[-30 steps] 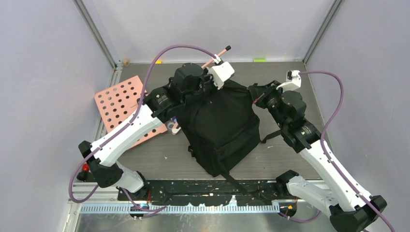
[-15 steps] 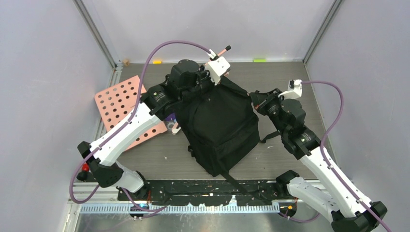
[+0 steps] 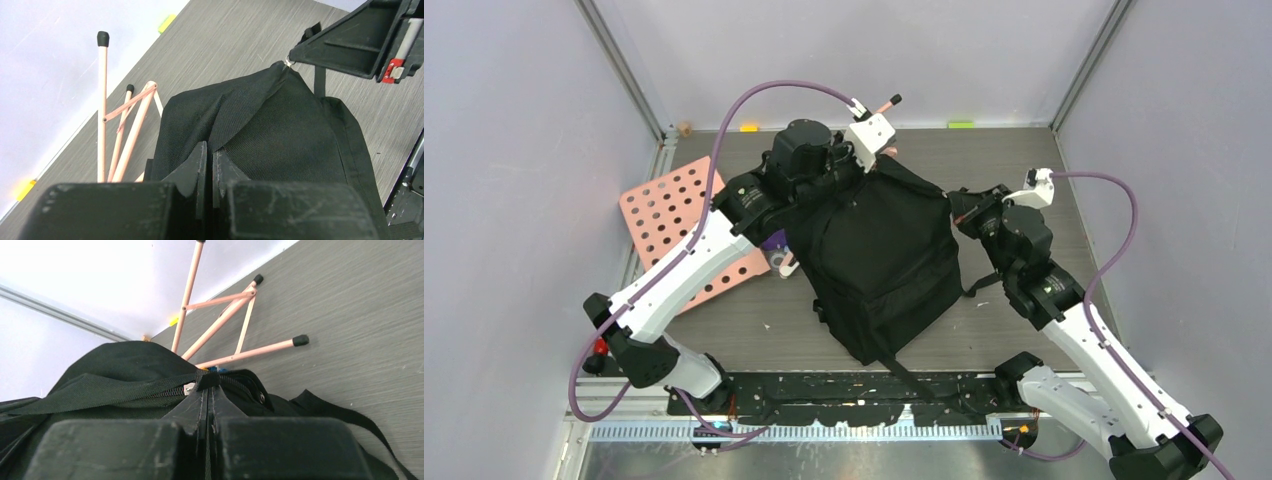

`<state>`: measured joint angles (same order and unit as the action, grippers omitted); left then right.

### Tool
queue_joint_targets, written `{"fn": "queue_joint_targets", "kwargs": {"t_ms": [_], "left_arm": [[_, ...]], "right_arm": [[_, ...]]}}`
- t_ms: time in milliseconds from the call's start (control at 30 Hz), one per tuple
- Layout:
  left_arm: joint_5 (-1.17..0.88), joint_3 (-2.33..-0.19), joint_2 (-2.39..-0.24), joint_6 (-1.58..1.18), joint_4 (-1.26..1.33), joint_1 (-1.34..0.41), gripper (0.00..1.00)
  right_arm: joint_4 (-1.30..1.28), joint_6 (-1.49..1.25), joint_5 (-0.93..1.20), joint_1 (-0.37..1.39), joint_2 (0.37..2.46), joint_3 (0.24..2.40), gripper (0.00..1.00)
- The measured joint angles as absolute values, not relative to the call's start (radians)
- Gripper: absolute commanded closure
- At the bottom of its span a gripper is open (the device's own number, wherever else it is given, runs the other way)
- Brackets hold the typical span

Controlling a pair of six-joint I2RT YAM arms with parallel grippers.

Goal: Pack the student bag
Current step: Zip the student bag at the center of the board, then move the student bag to the center of the board.

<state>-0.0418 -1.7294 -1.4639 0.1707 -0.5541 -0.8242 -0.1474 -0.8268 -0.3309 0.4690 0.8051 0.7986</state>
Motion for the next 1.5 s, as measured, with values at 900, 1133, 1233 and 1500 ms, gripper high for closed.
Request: {"fn": "queue_joint_targets", "kwargs": {"t_ms": [900,1133,1233,1500], "left_arm": [[-0.165,-1.723,-1.416,0.170,-0.560,-0.778,1.00],[-0.200,-1.717,-1.362,0.164,-0.601,-0.744,1.00],[-0.233,-1.717,-1.362,0.164,-0.601,-0.741,1.00],[-0.314,-1.732,-1.370,0.164,-0.611,-0.741,1.00]], "right_arm": [[-0.307,-0.593,-0.372,0.418,0.649,0.689,0.27],[-0.362,-0.274,-0.026,0.402,0.763,0.952,0.18],[-0.328,-0.193,0.161,0.402,0.840,1.058,0.17],[-0.255,-0.032,0.537,0.402,1.078,1.221,0.18]]}}
